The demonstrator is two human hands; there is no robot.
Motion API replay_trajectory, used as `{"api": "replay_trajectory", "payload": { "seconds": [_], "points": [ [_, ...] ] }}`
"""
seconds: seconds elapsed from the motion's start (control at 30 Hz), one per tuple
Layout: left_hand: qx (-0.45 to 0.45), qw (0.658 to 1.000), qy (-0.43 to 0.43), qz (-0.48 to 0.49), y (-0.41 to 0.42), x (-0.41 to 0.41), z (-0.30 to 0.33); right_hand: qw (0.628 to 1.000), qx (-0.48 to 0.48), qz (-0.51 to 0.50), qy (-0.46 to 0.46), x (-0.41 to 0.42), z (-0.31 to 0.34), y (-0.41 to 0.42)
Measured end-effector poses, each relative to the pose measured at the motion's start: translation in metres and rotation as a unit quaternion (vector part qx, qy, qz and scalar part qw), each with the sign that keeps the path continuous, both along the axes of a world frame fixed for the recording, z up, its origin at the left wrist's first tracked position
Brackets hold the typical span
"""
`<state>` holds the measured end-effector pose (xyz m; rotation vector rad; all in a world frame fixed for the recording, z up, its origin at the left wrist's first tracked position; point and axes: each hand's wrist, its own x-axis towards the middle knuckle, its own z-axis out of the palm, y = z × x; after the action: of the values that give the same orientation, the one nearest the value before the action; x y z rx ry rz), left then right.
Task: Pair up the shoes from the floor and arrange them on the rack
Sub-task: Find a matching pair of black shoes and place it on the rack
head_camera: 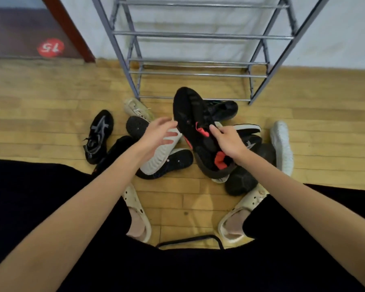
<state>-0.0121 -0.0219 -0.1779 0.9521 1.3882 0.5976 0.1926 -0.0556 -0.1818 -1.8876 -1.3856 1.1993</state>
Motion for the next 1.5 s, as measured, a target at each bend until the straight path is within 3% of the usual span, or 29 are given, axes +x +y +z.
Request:
{"api": "replay_trajectory", "payload": {
  "seconds": [0.1,0.23,0.37,0.5,0.6,0.7,0.8,0.9,1.03,1.27,1.4,1.5],
  "points": [
    [-0.114,0.99,0.012,-0.078,-0.024,0.016,-0.013,0.995,-0.056,-0.078,0.033,-0.008,-0.015,-0.013],
    [-0.194,0.978,-0.072,-0.041,-0.047,0.032,-0.037,0.987,-0.106,-0.092,0.076,-0.019,-0.041,-0.025],
    [-0.125,0.991,-0.012,-0.036,-0.049,0.022,-0.059,0.99,-0.109,-0.006,0.086,-0.017,-0.054,-0.032],
    [-0.029,0.986,0.161,-0.035,-0.039,0.013,-0.072,0.993,-0.069,0.081,-0.056,0.007,-0.073,-0.029],
    [-0.004,0.978,0.209,0.005,-0.032,0.004,-0.082,0.984,-0.102,-0.055,-0.134,0.031,-0.098,-0.027],
    [0.066,0.965,0.251,0.043,-0.03,0.003,-0.085,0.952,-0.176,-0.207,-0.139,0.05,-0.111,-0.023],
    [0.172,0.945,0.275,0.049,-0.031,0.013,-0.079,0.921,-0.27,-0.241,-0.145,0.073,-0.121,-0.017],
    [0.218,0.929,0.296,0.051,-0.033,0.029,-0.083,0.907,-0.3,-0.25,-0.158,0.098,-0.137,-0.018],
    [0.251,0.898,0.36,-0.03,-0.036,0.059,-0.098,0.905,-0.323,-0.248,-0.124,0.112,-0.164,-0.031],
    [0.349,0.797,0.449,-0.202,-0.042,0.092,-0.113,0.896,-0.277,-0.314,-0.146,0.119,-0.191,-0.043],
    [0.379,0.752,0.459,-0.284,-0.05,0.088,-0.128,0.886,-0.267,-0.373,-0.065,0.133,-0.212,-0.045],
    [0.367,0.756,0.45,-0.302,-0.053,0.091,-0.128,0.857,-0.238,-0.457,0.024,0.139,-0.202,-0.043]
  ]
}}
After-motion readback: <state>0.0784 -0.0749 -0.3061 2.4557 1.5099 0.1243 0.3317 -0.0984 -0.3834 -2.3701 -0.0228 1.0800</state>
